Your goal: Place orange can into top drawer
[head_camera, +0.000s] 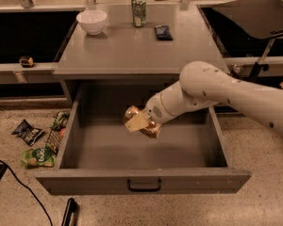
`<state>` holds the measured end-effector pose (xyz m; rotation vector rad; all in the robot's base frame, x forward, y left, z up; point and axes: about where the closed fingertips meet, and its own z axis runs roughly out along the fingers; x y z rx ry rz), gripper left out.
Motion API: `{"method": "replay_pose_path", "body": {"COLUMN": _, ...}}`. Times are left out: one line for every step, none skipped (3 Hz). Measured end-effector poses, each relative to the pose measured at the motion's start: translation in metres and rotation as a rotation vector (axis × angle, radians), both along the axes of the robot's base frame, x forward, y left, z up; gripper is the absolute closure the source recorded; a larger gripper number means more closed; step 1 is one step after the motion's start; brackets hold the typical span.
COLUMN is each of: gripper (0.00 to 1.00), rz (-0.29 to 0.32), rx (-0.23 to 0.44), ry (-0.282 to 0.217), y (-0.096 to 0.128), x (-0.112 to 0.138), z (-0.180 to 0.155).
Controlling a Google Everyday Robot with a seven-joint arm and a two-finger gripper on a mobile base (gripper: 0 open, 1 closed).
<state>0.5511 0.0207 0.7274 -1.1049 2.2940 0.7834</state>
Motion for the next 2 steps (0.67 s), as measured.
{"method": "replay_pose_path", "body": {"gripper": 1.0, "rz": -0.105, "rx": -0.014, "ry": 0.06, "y": -0.033, "x": -0.004, "z": -0.039}}
{"method": "replay_pose_path", "body": {"gripper": 0.82, "rz": -0.163, "rx": -0.031, "ry": 0.126, "y": -0.056, "x": -0.002, "z": -0.07}}
